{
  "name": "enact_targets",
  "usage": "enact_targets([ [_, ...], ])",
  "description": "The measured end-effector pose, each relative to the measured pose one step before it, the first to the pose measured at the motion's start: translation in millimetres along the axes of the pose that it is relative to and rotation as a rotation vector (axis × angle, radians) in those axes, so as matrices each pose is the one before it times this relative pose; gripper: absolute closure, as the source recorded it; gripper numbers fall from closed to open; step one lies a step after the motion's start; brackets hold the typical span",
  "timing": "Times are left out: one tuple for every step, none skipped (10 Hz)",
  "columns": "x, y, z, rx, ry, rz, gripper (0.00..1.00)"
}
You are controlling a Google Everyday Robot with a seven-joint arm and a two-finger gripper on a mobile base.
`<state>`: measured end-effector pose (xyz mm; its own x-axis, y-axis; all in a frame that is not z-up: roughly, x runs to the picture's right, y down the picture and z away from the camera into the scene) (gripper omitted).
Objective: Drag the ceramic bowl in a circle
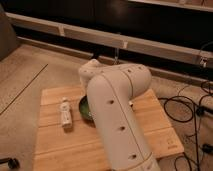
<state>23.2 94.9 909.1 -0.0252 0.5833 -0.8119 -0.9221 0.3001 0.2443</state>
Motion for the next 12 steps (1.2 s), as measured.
enact_targets([
  [-0.08,-0.07,-0.02,0.00033,-0.00032,-0.00002,0.96],
  [0.01,0.12,-0.04,0.00004,-0.00005,-0.00021,0.87],
  [0.01,-0.01,-0.01,0.00000,0.00003,0.00005,0.79],
  [0.00,0.02,0.00,-0.00004,0.00004,0.00001,0.68],
  [0.07,0.06,-0.04,-0.00026,0.00020,0.00003,0.57],
  [0.00,0.02,0.06,0.00004,0.00008,-0.00005,0.48],
  [0.00,0.01,-0.02,-0.00001,-0.00003,0.00002,0.38],
  [-0.03,-0.02,-0.03,0.00013,-0.00015,-0.00001,0.28],
  [0.00,-0.06,0.07,0.00026,0.00002,0.00000,0.22],
  [-0.03,-0.09,0.04,0.00003,-0.00006,0.00010,0.20],
  [0.02,0.20,-0.11,-0.00005,-0.00007,-0.00020,0.20],
  [0.01,0.01,-0.02,0.00003,0.00000,-0.00006,0.20],
])
